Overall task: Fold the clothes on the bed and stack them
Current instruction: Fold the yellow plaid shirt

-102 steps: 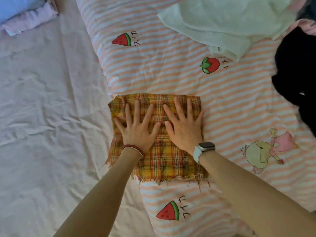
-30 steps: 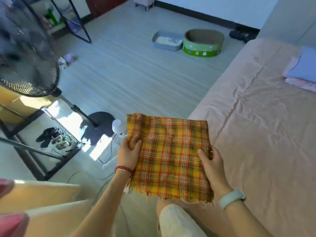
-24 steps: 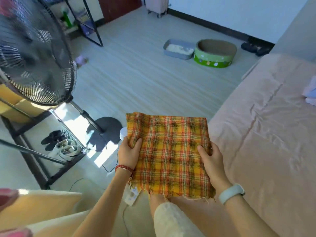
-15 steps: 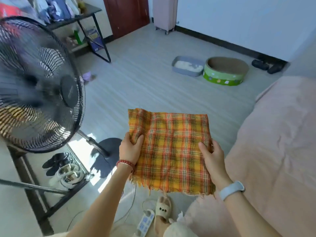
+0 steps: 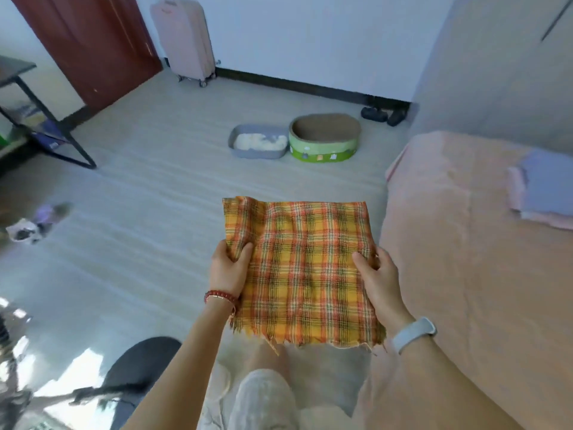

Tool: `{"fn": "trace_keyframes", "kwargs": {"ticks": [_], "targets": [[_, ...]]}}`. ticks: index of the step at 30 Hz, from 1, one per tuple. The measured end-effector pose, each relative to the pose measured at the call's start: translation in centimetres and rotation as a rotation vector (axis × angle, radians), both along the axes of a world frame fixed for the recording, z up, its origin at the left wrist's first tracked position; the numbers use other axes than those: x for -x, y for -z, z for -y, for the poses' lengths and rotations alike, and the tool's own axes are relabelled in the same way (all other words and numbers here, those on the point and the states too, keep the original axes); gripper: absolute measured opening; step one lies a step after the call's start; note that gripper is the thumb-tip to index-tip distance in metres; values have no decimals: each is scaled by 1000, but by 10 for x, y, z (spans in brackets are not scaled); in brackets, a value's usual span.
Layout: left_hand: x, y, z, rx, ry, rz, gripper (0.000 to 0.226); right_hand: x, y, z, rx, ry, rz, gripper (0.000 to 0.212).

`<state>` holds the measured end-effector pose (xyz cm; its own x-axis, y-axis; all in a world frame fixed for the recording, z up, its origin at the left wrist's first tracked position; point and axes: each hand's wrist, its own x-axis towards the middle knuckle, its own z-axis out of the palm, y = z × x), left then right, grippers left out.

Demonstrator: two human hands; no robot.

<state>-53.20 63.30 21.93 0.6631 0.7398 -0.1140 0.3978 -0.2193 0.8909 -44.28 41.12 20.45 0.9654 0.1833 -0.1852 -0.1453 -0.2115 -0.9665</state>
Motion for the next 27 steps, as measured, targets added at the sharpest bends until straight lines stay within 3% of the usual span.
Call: {"fn": "trace_keyframes", "kwargs": {"ticks": [7,14,21,27], "targets": [[-192,9,-30,2,255,14,20,-132,9,-17,6,285,6,14],[-396,-11,-16,51,570,29,17,-265,-10,-3,9,611,-27,40],[-554,-2,92,104,943,-5,21,-335,-1,75,-29,977,-79,45],[-674,25,209,149,1155,-146,25,-413,32,157,-90,1215,-111,40]]}}
